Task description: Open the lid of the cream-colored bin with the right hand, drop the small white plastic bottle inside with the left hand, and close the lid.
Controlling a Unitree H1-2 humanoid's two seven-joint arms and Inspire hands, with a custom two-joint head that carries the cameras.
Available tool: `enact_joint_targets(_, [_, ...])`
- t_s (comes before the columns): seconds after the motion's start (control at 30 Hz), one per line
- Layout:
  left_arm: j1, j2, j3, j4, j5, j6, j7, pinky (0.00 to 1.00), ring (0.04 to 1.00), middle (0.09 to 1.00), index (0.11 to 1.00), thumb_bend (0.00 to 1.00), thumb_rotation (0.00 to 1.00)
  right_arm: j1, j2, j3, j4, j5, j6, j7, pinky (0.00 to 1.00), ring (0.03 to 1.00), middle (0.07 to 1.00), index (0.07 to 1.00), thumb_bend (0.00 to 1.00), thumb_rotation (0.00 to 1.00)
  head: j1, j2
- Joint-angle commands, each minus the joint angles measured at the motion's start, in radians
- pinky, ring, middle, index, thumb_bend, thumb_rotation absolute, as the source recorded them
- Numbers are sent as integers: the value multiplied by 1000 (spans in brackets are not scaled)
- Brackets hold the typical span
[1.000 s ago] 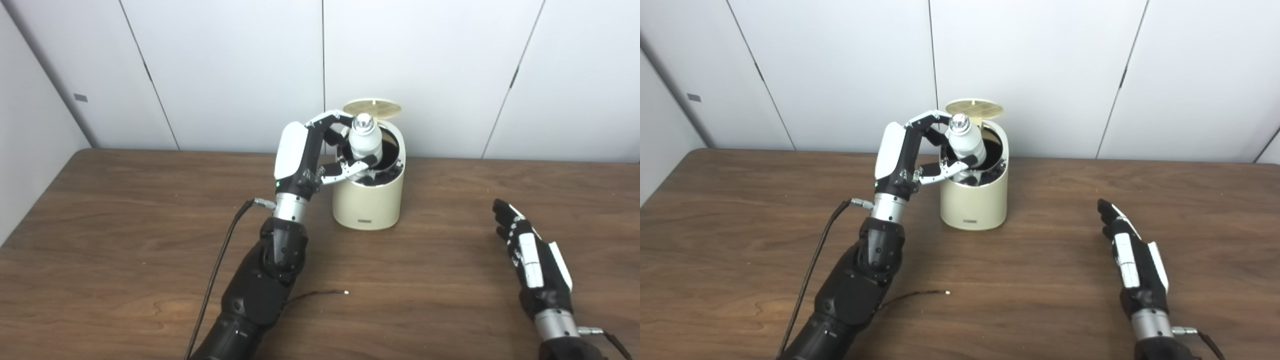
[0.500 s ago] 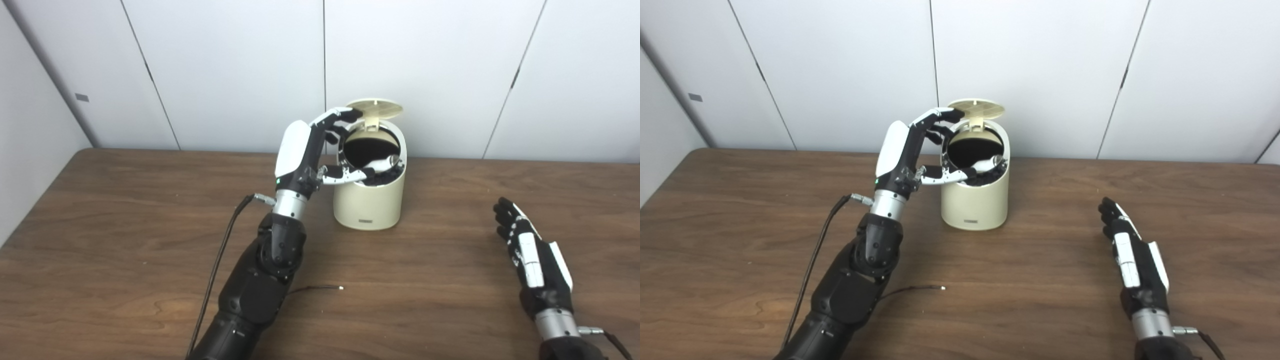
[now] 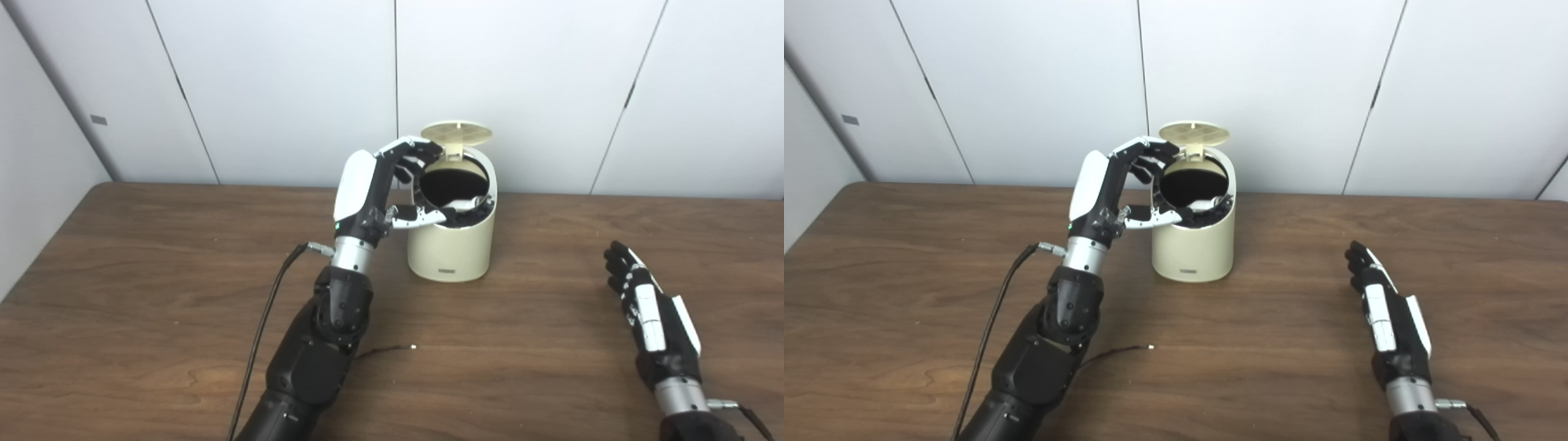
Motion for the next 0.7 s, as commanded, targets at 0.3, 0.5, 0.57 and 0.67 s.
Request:
enact_joint_targets(0.3, [-19, -10, 59, -59, -19, -94, 92, 361, 413, 518, 490, 500, 0, 0, -1, -6, 31, 11, -35, 3, 951, 939, 914, 922, 611, 980, 6, -1])
enact_joint_targets(0.5, [-8, -9, 86, -81, -23, -110, 116, 336, 432, 510, 482, 476, 0, -1, -5, -5, 24, 10, -28, 6, 953, 940, 912, 923, 612, 989, 9, -1])
enact_joint_targets(0.57, [1, -5, 94, -96, -26, -108, 111, 336, 433, 505, 480, 476, 0, -2, -5, -5, 22, 11, -24, 6, 957, 942, 912, 923, 609, 988, 10, 1])
enact_joint_targets(0.67, [19, -4, 111, -125, -49, -86, 92, 338, 434, 501, 482, 476, 0, -6, -4, -5, 22, 12, -20, 5, 956, 941, 910, 919, 611, 983, 13, 2])
